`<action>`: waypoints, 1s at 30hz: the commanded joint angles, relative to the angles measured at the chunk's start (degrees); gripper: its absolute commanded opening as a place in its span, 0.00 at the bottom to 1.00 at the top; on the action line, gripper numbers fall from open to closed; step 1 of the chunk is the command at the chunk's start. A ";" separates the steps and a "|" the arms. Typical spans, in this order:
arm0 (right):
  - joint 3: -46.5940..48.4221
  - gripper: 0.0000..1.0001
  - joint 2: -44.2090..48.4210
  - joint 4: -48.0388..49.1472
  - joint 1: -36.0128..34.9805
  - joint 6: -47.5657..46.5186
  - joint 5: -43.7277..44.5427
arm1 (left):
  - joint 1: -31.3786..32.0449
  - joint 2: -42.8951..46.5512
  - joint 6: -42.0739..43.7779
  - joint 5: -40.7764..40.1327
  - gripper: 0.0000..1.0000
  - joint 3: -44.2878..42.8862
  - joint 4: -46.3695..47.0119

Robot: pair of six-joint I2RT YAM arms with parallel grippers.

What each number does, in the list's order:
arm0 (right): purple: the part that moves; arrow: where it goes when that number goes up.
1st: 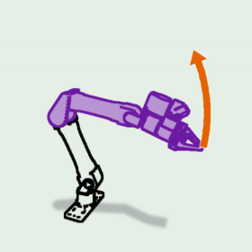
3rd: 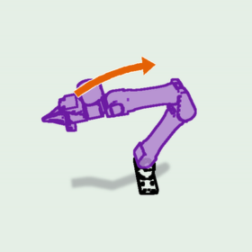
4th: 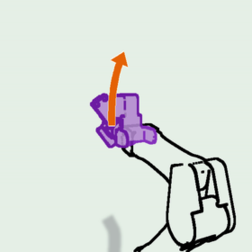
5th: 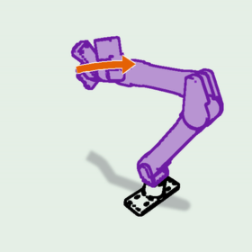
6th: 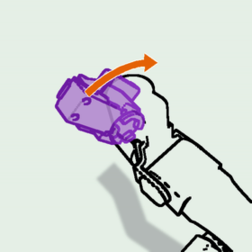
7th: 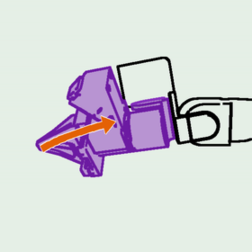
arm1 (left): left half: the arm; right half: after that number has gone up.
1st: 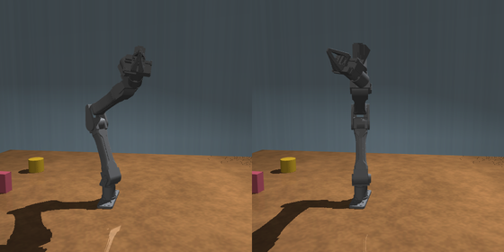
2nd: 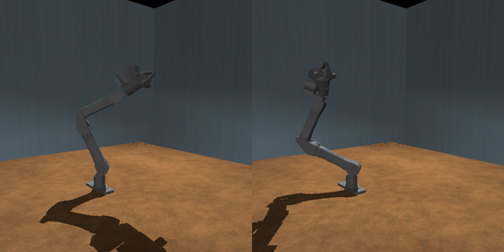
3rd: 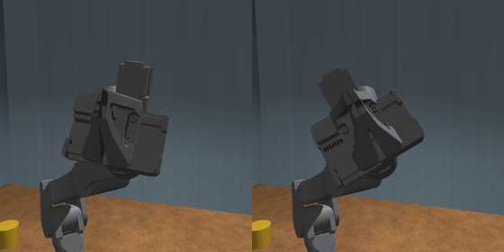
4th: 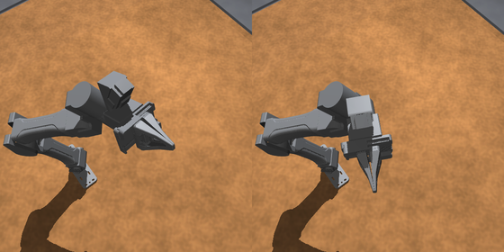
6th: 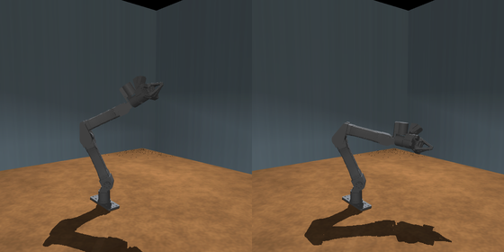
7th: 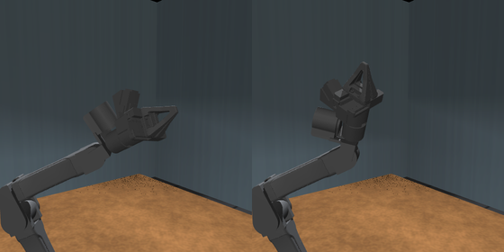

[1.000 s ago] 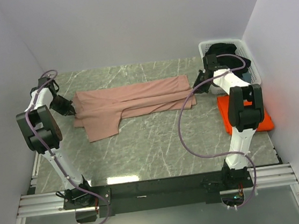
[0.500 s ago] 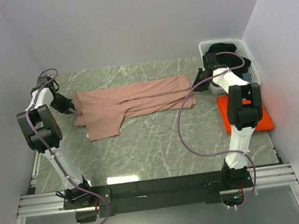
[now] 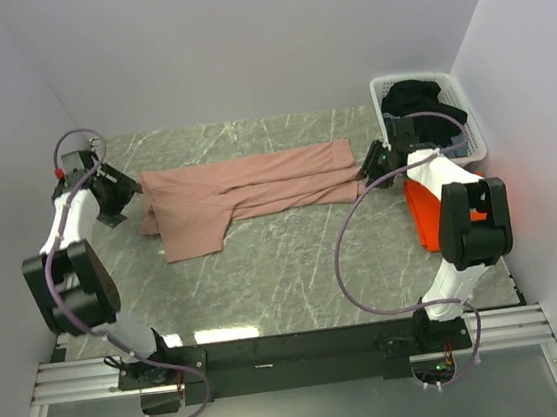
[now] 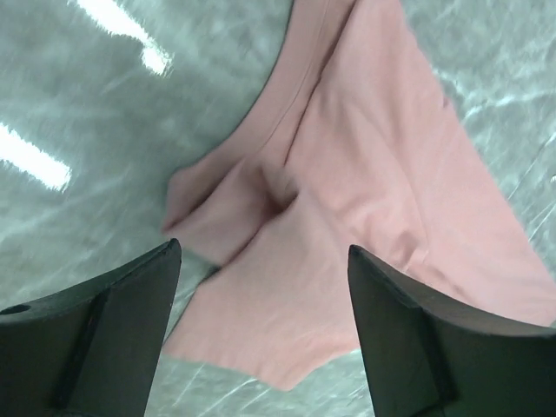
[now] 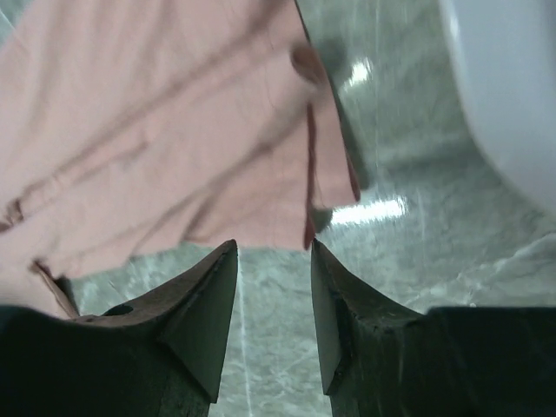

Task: Fold and stack the t-shirts
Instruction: Fold the tshirt

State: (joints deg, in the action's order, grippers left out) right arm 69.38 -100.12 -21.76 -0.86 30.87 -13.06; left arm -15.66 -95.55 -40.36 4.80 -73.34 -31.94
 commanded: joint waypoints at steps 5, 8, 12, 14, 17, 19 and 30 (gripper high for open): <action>-8.91 0.47 1.68 9.01 0.42 2.34 -5.92 | 0.28 7.13 -0.42 -3.66 0.80 15.33 5.92; -11.10 0.47 1.06 12.43 0.42 4.97 -7.68 | 0.28 5.12 -0.60 -4.00 0.79 15.95 6.81; -12.87 0.51 -0.08 16.30 0.42 7.88 -8.74 | 0.19 0.73 -0.95 -3.66 0.77 14.81 7.33; -12.96 0.52 -1.04 16.92 0.42 8.76 -9.17 | 0.19 -0.34 -1.39 -2.78 0.77 14.10 7.95; -13.05 0.52 -2.10 17.36 0.42 9.91 -8.56 | 0.10 -2.01 -1.74 -2.16 0.74 13.14 8.04; -13.05 0.52 -2.63 16.75 0.34 10.52 -8.04 | 0.19 -2.98 -1.83 -1.99 0.74 12.61 8.04; -13.05 0.52 -2.54 9.19 0.42 10.88 -3.55 | -0.16 -4.56 -1.65 -1.64 0.65 13.31 8.92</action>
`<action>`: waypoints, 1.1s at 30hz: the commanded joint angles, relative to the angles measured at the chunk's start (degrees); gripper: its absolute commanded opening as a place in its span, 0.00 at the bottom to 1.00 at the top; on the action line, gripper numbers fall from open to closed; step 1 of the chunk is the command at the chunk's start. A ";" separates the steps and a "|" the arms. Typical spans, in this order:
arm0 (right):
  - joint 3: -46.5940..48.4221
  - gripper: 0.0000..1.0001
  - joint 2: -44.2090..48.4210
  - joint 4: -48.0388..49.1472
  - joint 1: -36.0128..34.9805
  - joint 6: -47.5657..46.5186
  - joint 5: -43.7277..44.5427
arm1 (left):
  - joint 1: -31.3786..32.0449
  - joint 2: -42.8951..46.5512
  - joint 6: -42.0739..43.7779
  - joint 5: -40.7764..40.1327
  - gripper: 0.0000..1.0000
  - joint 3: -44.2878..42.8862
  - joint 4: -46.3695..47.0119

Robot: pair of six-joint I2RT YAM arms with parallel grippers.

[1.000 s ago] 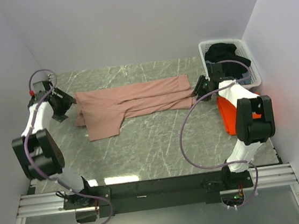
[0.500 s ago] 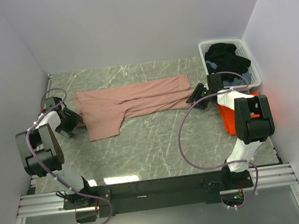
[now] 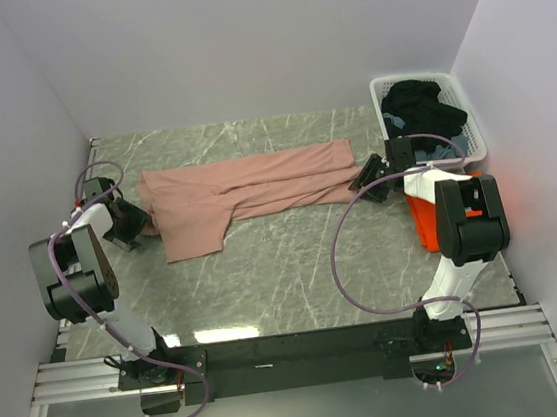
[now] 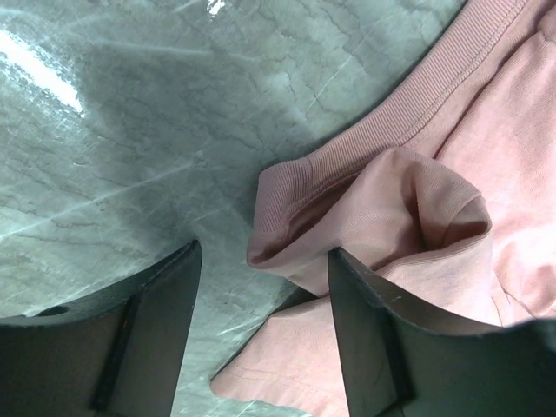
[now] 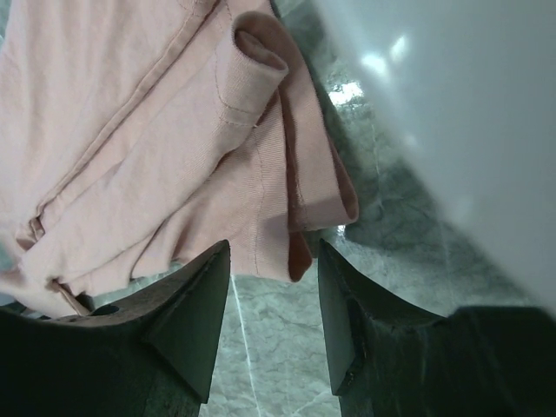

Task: Fold and stack the t-shirts
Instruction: Fold the tshirt

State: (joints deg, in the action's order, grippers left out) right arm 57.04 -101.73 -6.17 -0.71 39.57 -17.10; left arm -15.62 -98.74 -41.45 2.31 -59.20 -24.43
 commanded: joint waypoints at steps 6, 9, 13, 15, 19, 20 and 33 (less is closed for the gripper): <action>-0.09 0.52 -1.10 -7.53 -0.17 3.14 0.93 | -0.29 -1.54 -0.56 1.12 0.62 -1.01 1.66; 1.50 0.51 -1.98 -9.46 -1.04 3.49 1.98 | -0.29 -1.72 -0.38 1.03 0.60 -1.18 1.49; 2.90 0.51 -2.50 -10.87 -2.36 3.41 2.95 | -0.29 -1.81 -0.12 0.86 0.58 -1.36 1.40; 3.08 0.51 -2.51 -11.66 -2.80 3.41 4.09 | -0.29 -1.81 -0.03 0.77 0.57 -1.44 1.31; 4.48 0.50 -3.21 -13.51 -3.51 2.62 5.06 | -0.20 -1.90 -0.03 0.95 0.56 -1.62 1.31; 4.66 0.49 -3.30 -13.51 -3.77 2.62 4.98 | -0.29 -1.98 -0.03 1.12 0.55 -1.71 1.31; 4.32 0.45 -0.05 -12.37 -6.67 5.08 14.61 | -0.55 -1.37 0.41 1.03 0.50 -1.88 1.13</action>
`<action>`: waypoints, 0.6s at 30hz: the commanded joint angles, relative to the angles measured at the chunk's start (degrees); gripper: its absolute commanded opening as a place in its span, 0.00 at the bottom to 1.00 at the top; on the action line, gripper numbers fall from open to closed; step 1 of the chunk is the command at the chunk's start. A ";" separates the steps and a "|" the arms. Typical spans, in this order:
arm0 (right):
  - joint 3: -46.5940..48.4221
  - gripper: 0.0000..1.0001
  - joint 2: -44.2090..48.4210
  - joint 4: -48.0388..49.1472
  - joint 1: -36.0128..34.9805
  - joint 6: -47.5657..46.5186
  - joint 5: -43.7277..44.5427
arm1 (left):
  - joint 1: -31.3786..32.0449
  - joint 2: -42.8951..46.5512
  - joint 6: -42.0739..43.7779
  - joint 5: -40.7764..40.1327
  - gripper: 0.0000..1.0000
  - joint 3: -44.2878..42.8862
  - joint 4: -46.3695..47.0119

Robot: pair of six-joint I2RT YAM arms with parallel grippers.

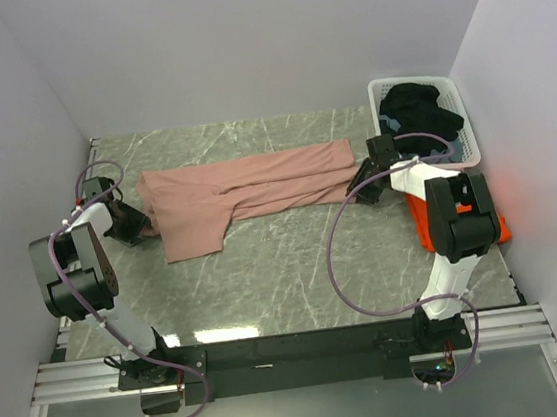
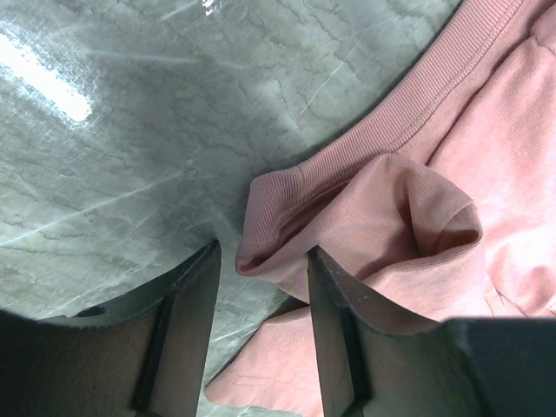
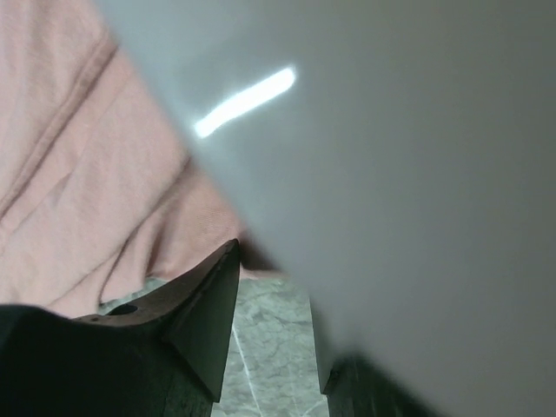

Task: Fold and stack the t-shirts
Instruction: Fold the tshirt

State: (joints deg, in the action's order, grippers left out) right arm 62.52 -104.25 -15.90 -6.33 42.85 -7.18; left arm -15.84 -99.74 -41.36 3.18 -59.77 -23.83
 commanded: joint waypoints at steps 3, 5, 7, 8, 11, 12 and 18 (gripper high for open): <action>-0.04 0.47 3.87 -4.65 -0.27 0.48 9.18 | -0.43 -0.36 0.32 0.42 0.50 -1.32 0.28; 1.02 0.47 3.79 -5.10 1.04 -0.92 9.64 | -0.60 -0.19 0.32 0.60 0.50 -1.23 0.46; 1.55 0.47 4.05 -5.37 1.84 -2.41 9.82 | -0.51 0.08 0.41 0.60 0.50 -1.32 0.46; 1.64 0.48 4.31 -5.37 2.45 -3.20 9.73 | -0.60 0.34 0.41 0.60 0.50 -1.14 0.54; 2.52 0.48 5.81 -5.72 3.16 -6.19 11.56 | -0.51 0.51 0.50 0.60 0.50 -1.05 0.54; 2.78 0.47 6.42 -5.89 3.77 -6.81 12.36 | -0.60 0.60 0.58 0.69 0.50 -1.05 0.54; 4.80 0.47 7.92 -5.28 8.52 -7.00 19.91 | -0.51 0.60 0.58 1.04 0.50 -1.14 0.46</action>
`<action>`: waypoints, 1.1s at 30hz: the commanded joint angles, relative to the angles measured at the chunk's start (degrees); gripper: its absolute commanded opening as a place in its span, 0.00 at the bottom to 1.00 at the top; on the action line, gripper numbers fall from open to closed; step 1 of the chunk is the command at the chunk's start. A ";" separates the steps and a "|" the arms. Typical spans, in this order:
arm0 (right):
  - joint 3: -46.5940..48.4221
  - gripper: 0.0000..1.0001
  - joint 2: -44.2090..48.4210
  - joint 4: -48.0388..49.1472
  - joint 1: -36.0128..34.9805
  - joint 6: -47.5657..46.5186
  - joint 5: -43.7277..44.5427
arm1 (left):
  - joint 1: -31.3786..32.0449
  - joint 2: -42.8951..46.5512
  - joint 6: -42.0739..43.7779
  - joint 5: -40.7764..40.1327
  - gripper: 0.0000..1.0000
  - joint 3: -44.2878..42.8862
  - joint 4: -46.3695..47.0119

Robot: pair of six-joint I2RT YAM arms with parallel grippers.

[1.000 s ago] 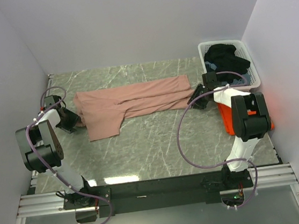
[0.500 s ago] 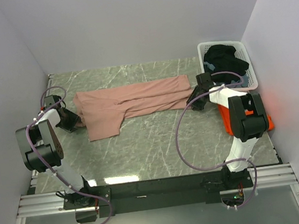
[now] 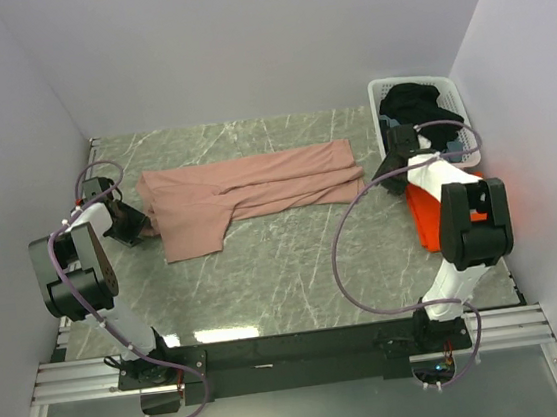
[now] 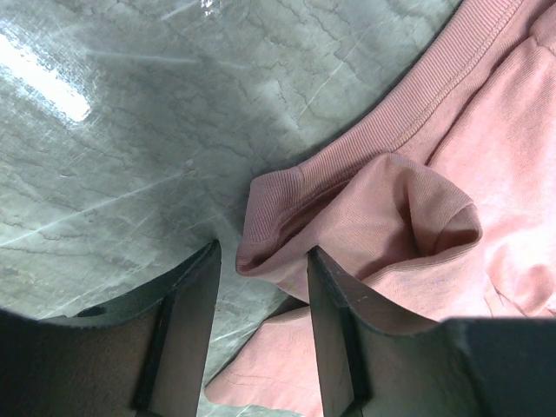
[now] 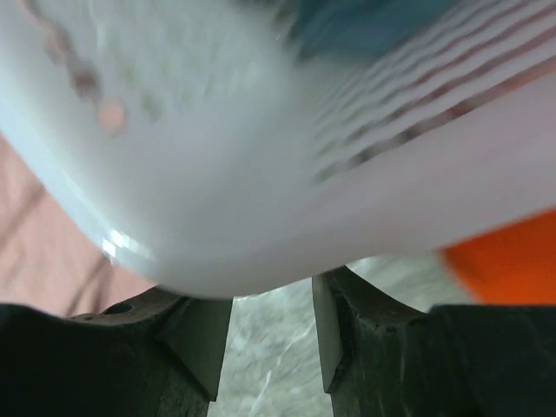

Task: Fold and stack the t-shirts
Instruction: Fold the tshirt

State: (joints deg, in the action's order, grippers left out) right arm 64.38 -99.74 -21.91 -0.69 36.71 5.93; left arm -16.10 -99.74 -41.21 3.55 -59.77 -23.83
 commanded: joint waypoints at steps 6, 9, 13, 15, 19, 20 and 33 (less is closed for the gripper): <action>5.05 0.47 3.59 1.43 9.56 2.40 9.62 | -0.34 0.69 0.60 1.19 0.50 -1.14 0.54; 4.97 0.47 4.99 1.09 9.83 2.23 7.52 | -0.43 0.69 0.52 1.37 0.50 -1.05 0.63; -0.89 0.47 9.64 0.99 7.03 3.63 -0.37 | -0.42 0.69 0.60 1.11 0.50 -1.14 0.46; -4.07 0.47 13.85 1.95 3.96 4.33 -2.41 | -0.34 0.60 0.60 1.02 0.50 -1.14 0.37; -9.87 0.47 18.44 1.78 -3.17 6.52 -1.72 | -0.34 0.43 0.52 1.02 0.50 -1.23 0.19; -10.58 0.47 19.05 2.22 -4.66 7.23 -1.54 | -0.42 0.43 0.52 0.93 0.50 -1.23 0.19; -9.28 0.46 8.35 10.05 -13.55 12.51 -0.40 | -0.69 -0.01 0.87 0.58 0.36 -1.49 0.28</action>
State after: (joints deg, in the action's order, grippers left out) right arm 51.96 -89.84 -14.76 -13.67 47.44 3.44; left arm -16.40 -99.77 -41.21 4.23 -59.77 -23.86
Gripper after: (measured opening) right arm 0.466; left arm 0.395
